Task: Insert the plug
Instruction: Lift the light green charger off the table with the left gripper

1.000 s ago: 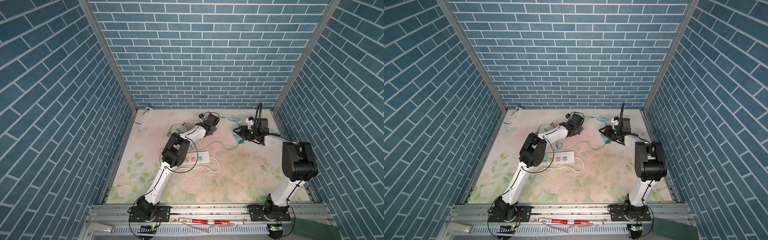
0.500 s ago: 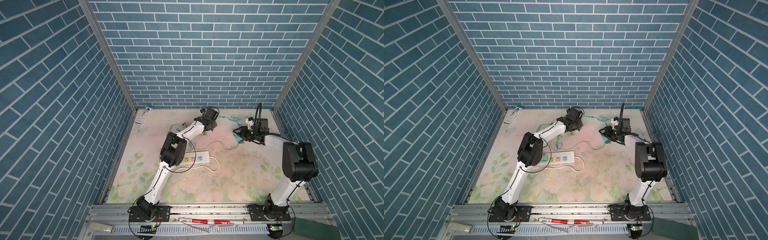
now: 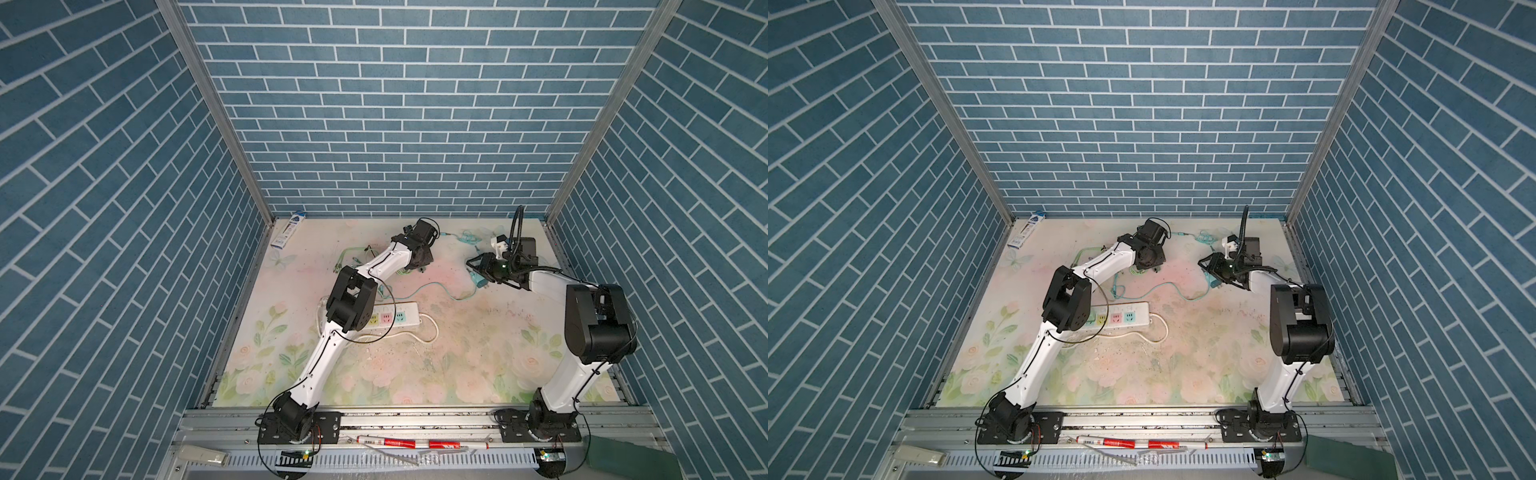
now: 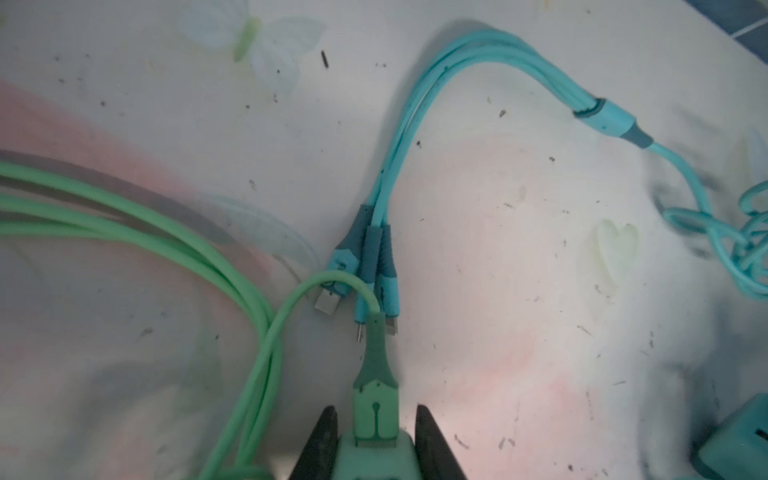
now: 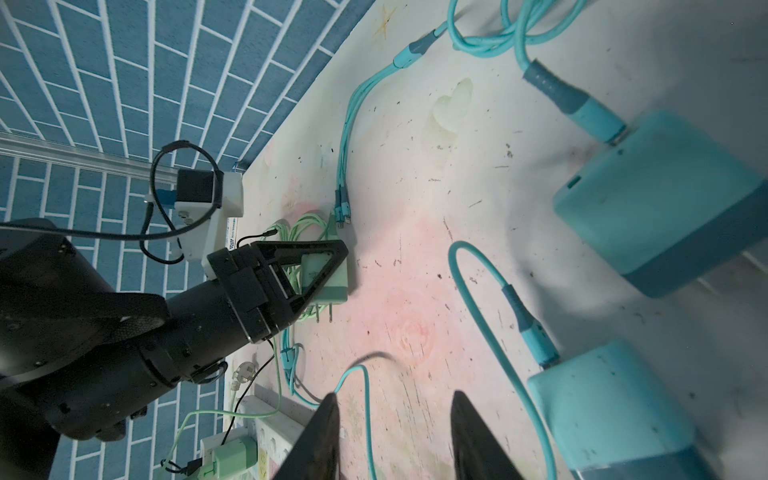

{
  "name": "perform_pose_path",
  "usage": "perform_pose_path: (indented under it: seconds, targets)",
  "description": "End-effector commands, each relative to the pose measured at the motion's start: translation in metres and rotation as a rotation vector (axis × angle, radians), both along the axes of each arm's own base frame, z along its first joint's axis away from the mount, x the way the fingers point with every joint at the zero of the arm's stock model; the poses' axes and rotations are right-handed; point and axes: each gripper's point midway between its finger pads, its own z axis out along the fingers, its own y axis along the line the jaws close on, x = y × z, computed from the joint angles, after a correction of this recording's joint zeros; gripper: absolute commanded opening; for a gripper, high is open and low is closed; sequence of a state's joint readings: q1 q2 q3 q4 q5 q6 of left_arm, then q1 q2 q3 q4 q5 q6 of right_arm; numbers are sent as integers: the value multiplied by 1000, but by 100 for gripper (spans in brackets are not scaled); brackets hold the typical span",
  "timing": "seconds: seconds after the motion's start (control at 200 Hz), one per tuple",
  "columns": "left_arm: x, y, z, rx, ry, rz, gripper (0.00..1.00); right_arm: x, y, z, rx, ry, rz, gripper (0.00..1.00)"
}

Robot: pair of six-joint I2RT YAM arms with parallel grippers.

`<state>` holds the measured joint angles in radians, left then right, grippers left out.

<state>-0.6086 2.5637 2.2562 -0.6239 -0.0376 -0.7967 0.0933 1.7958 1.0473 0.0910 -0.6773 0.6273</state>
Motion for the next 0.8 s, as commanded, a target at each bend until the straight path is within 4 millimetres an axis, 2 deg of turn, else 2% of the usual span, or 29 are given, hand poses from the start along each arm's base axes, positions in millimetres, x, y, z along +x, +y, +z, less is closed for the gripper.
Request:
perform_pose_path:
  seconds: [0.0, 0.135, 0.36, 0.53, 0.795]
  targets:
    - [-11, -5, 4, 55, -2, -72, 24, 3, 1, 11, -3, -52, 18, 44]
    - [-23, -10, 9, 90, -22, -175, 25, 3, 1, 11, -2, -50, 17, 44]
    - [-39, -11, 2, 115, 19, -294, 30, 3, 3, 10, -1, -46, 20, 44]
    - [-45, -1, 0, 182, 68, -323, 36, 4, 4, 10, -2, -47, 20, 44]
    - [-53, -4, -12, 183, 116, -359, 41, 3, 3, 7, -13, -42, 18, 44]
